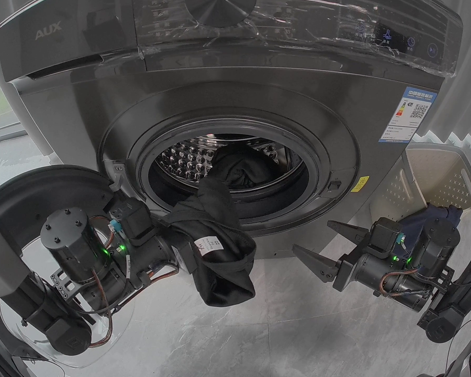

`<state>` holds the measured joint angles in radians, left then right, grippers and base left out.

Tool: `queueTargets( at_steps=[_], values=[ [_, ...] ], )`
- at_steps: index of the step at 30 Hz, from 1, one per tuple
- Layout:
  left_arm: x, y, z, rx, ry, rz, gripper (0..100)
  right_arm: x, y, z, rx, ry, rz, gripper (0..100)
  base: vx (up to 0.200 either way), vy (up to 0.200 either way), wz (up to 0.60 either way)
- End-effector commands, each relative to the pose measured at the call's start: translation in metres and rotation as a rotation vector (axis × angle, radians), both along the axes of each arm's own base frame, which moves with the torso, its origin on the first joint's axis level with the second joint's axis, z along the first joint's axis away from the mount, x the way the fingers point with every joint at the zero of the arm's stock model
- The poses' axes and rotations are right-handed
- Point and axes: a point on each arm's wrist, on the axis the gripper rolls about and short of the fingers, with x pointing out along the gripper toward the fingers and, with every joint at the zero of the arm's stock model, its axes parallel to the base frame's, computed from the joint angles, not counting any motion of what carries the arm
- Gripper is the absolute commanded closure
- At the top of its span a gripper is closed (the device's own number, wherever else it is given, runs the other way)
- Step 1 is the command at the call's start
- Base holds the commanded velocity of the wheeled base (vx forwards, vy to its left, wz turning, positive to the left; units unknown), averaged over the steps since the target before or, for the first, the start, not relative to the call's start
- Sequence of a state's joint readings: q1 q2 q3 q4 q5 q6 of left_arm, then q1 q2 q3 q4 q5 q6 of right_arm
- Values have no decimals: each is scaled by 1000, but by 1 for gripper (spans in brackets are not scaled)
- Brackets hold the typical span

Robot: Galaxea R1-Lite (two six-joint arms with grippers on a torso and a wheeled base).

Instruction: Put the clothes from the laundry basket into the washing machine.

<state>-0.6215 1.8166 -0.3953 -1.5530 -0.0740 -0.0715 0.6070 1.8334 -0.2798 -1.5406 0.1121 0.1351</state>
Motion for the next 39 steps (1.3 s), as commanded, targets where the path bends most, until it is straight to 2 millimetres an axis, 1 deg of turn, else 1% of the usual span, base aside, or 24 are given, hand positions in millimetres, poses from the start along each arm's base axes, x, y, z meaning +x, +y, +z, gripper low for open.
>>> queueTargets(
  at_steps=[1, 3, 4, 5, 9, 10, 11, 12, 14, 17, 18, 21, 23, 24, 30, 32, 37, 38, 39],
  values=[
    [17, -15, 1, -17, -28, -2, 100, -4, 0, 7, 15, -22, 5, 0, 0, 0, 0],
    [28, -22, 1, -29, -38, 35, 100, -4, 0, 9, 21, -31, 5, 0, 0, 0, 0],
    [28, -22, 1, -29, -38, 35, 100, -4, 0, 9, 21, -31, 5, 0, 0, 0, 0],
    [37, -28, -1, -41, -41, 55, 100, -5, 0, 11, 27, -38, 8, 0, 0, 0, 0],
    [59, -39, -10, -53, -41, 77, 100, -10, 5, 12, 29, -38, 31, 0, 0, 0, 0],
    [59, -39, -10, -53, -41, 77, 100, -10, 5, 12, 29, -38, 31, 0, 0, 0, 0],
    [72, -47, -16, -61, -47, 86, 100, -10, 5, 13, 32, -42, 31, 0, 0, 0, 0],
    [79, -50, -20, -60, -50, 95, 100, -10, 5, 14, 34, -44, 33, 0, 0, 0, 0],
    [92, -57, -25, -67, -61, 112, 100, -10, 5, 15, 36, -47, 31, 0, 0, 0, 0],
    [102, -63, -26, -79, -78, 118, 100, -10, 5, 15, 36, -47, 31, 0, 0, 0, 0],
    [111, -67, -29, -84, -87, 122, 100, -11, 4, 15, 36, -47, 31, 0, 0, 0, 0],
    [129, -67, -37, -83, -87, 149, 100, -10, 5, 15, 36, -49, 31, 0, 0, 0, 0],
    [133, -68, -40, -81, -82, 158, 100, -10, 5, 15, 37, -48, 31, 0, 0, 0, 0],
    [142, -69, -42, -87, -86, 183, 100, -10, 4, 15, 36, -47, 28, 0, 0, 0, 0],
    [165, -75, -38, -80, -72, 210, 100, -9, 4, 14, 34, -44, 28, 0, 0, 0, 0],
    [176, -75, -35, -72, -54, 246, 100, -9, 3, 13, 30, -39, 23, 0, 0, 0, 0],
    [206, -83, -19, -95, -67, 286, 100, -9, 4, 12, 31, -38, 26, 0, 0, 0, 0],
    [206, -84, -18, -95, -67, 286, 100, -9, 4, 12, 31, -38, 26, 0, 0, 0, 0],
    [217, -86, -15, -92, -60, 304, 100, -9, 4, 12, 31, -37, 26, 0, 0, 0, 0]
  ],
)
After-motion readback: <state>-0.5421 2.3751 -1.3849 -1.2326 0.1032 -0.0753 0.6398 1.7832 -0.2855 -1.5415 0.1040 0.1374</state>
